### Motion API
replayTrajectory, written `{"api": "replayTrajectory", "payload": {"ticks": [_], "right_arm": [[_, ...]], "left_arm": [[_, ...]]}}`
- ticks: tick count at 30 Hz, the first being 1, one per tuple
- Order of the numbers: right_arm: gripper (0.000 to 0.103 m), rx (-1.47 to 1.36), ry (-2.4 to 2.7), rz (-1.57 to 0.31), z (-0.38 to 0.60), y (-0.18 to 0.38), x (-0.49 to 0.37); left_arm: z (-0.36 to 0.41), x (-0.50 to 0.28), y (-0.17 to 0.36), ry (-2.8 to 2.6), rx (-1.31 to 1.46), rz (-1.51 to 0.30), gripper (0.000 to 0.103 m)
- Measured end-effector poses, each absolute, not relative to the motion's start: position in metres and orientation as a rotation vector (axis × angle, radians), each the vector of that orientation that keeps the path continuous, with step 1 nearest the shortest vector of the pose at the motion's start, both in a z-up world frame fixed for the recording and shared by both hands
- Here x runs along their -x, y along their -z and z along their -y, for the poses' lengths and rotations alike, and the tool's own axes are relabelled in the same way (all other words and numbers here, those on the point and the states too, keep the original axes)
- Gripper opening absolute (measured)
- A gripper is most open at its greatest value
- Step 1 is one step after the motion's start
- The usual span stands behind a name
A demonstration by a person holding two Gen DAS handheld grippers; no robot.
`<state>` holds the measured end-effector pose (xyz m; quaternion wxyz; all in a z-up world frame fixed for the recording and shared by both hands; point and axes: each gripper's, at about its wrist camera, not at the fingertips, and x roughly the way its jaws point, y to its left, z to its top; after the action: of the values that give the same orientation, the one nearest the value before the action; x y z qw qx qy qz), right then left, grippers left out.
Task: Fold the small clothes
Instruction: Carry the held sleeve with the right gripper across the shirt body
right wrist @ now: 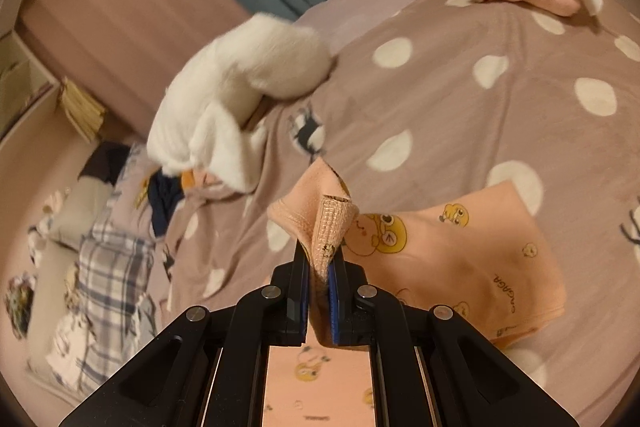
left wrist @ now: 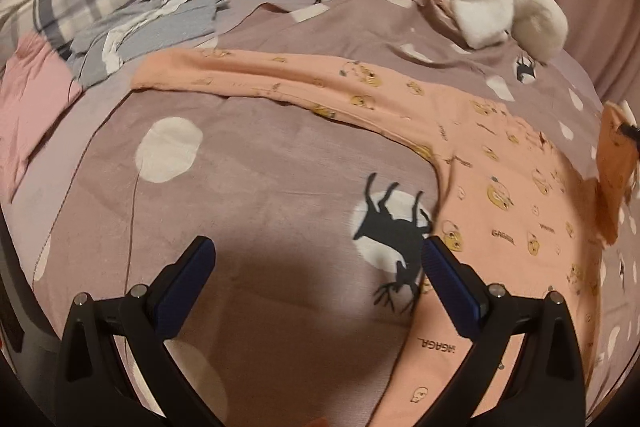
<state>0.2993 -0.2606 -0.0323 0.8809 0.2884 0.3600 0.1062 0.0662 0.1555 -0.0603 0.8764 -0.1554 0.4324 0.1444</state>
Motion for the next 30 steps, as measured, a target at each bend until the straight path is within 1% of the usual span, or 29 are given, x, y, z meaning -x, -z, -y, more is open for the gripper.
{"api": "replayTrajectory", "payload": {"ticks": [5,9,14,21,22,24,26,28,29,30], "right_arm": [[0.007,-0.592,-0.281,-0.820,0.213,0.055,-0.306],[0.007,-0.521,-0.322,-0.877,0.167,0.067,-0.310],[0.007,-0.422,-0.356,-0.906,0.120,0.074,-0.310],[0.009,-0.291,-0.356,-1.005,0.083,0.101,-0.312],[0.011,-0.276,-0.360,-1.022,0.079,0.103,-0.311],[0.025,-0.264,-0.409,-1.063,0.072,0.104,-0.309],[0.029,-0.256,-0.497,-1.060,0.064,0.098,-0.304],[0.041,-0.219,-0.555,-1.031,0.054,0.086,-0.296],[0.054,-0.200,-0.568,-1.018,0.050,0.081,-0.293],[0.063,-0.179,-0.582,-0.995,0.046,0.073,-0.289]], "left_arm": [[-0.157,-0.064,0.061,-0.268,0.336,-0.915,0.103],[-0.162,-0.061,0.062,-0.289,0.328,-0.923,0.103],[-0.167,-0.060,0.060,-0.295,0.343,-0.913,0.103],[-0.165,-0.063,0.067,-0.285,0.327,-0.952,0.103],[-0.165,-0.063,0.067,-0.287,0.324,-0.952,0.103],[-0.167,-0.063,0.066,-0.298,0.325,-0.950,0.103],[-0.168,-0.062,0.066,-0.305,0.330,-0.949,0.103],[-0.169,-0.062,0.066,-0.306,0.336,-0.949,0.103],[-0.168,-0.062,0.066,-0.304,0.338,-0.950,0.103],[-0.168,-0.062,0.067,-0.303,0.338,-0.953,0.103]]}}
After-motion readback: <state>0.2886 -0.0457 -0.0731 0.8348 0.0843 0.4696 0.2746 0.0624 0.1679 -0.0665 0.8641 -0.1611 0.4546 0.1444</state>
